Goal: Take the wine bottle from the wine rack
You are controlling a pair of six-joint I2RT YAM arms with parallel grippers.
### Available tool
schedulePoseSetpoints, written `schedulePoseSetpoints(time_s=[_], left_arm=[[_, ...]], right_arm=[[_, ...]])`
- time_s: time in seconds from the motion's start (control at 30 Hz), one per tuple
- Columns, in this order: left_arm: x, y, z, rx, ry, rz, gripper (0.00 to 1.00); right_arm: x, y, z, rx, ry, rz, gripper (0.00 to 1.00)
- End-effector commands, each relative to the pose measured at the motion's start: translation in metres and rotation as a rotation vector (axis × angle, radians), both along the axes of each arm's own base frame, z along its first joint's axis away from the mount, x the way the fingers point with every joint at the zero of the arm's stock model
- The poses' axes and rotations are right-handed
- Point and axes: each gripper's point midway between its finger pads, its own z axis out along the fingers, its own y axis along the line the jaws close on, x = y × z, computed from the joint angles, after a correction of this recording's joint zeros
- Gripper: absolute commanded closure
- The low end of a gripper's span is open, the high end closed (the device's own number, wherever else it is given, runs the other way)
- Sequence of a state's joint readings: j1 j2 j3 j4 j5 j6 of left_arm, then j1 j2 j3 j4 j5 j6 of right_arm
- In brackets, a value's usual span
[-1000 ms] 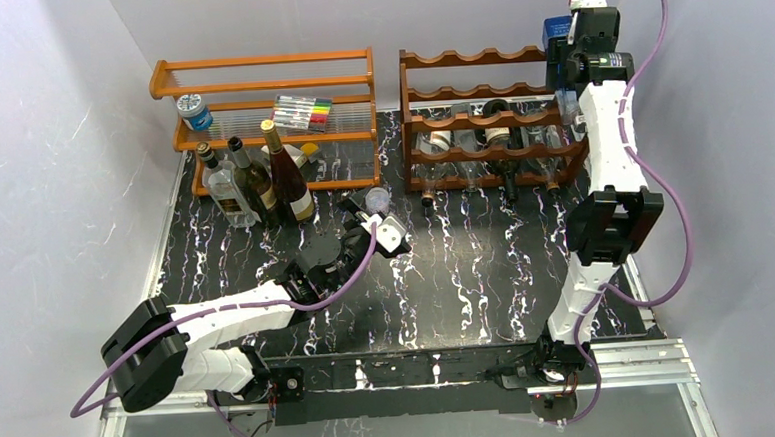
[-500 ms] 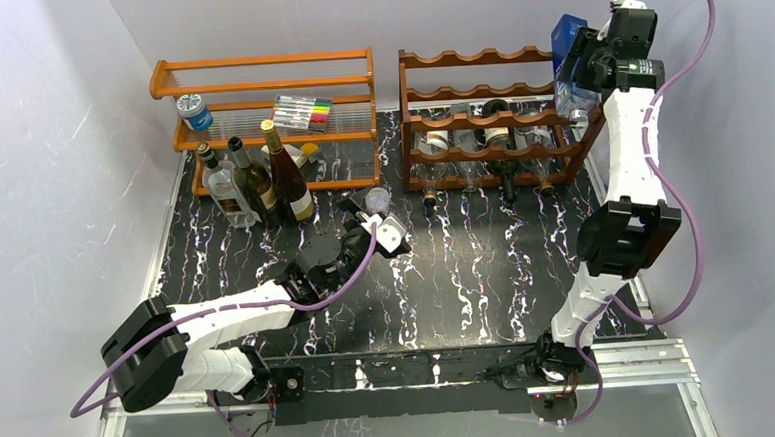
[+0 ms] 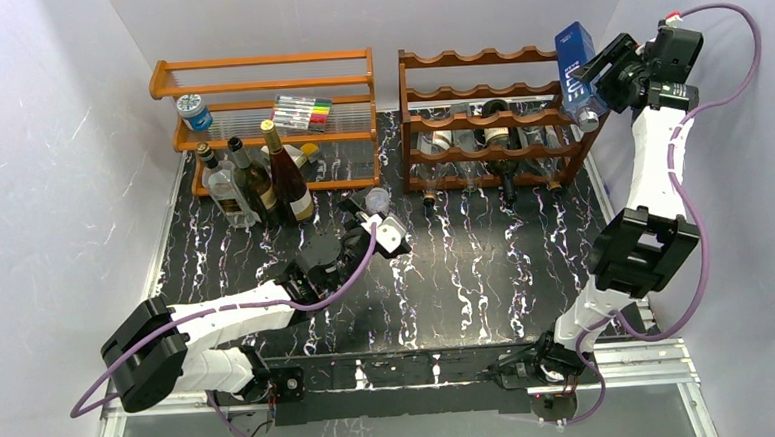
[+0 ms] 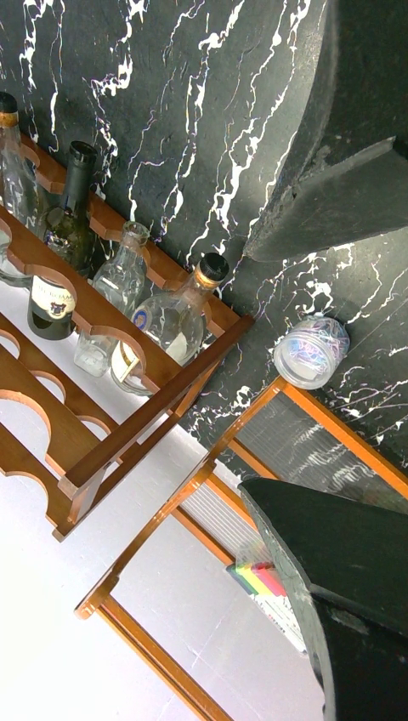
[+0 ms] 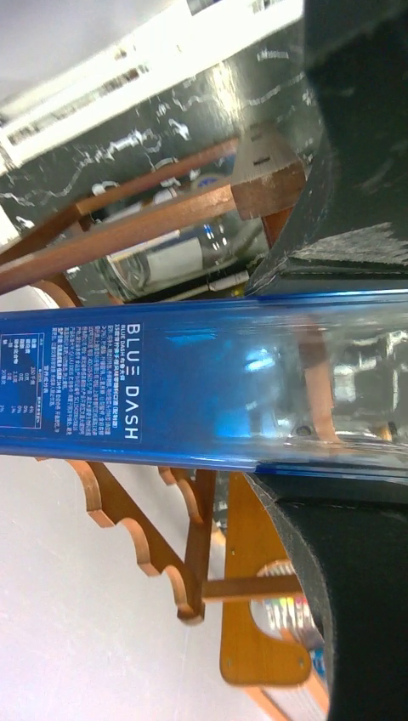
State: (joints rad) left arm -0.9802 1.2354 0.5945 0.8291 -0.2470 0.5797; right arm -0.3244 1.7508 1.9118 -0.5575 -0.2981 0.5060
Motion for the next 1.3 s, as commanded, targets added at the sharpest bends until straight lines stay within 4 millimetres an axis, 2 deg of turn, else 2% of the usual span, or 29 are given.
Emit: schedulePoseSetpoints(time_s=[0.0,0.13,0.27,0.5,0.67,0.77,0.9,1.0,1.03,1.17,1.27], left_arm=[[-0.003,-0.003,0.016,-0.048,-0.019,-0.018,0.02],[-0.002,-0.003,0.017,-0.052,-0.017,-0.015,0.02],[-0.002,-0.003,0.018,-0.056,-0.012,-0.016,0.02],[-0.001,-0.005,0.015,-0.054,0.001,-0.016,0.02],[0.004,-0.004,0.012,-0.052,0.015,0.002,0.02],[0.008,-0.002,0.01,-0.054,0.026,0.017,0.02],[0.013,0.001,0.01,-0.068,0.037,0.035,0.02],[0.014,0.006,0.018,-0.099,0.033,0.043,0.02],[0.014,0.007,0.021,-0.108,0.027,0.042,0.02],[0.006,0.01,0.036,-0.136,0.004,0.016,0.02],[0.002,0.012,0.047,-0.156,-0.007,0.002,0.02]], right_arm=[[-0.007,0.025,0.118,0.063,-0.385,0.106,1.0],[-0.018,0.038,0.144,0.097,-0.472,0.149,1.0],[-0.026,0.046,0.157,0.144,-0.505,0.172,1.0],[-0.041,0.072,0.162,0.176,-0.506,0.272,1.0],[-0.054,0.102,0.157,0.185,-0.465,0.358,1.0],[-0.062,0.133,0.145,0.196,-0.416,0.439,1.0],[-0.076,0.19,0.125,0.176,-0.341,0.588,1.0],[-0.099,0.242,0.113,0.159,-0.311,0.726,1.0],[-0.107,0.254,0.111,0.153,-0.309,0.758,1.0],[-0.136,0.29,0.1,0.162,-0.311,0.87,1.0],[-0.152,0.301,0.097,0.165,-0.325,0.916,1.0]])
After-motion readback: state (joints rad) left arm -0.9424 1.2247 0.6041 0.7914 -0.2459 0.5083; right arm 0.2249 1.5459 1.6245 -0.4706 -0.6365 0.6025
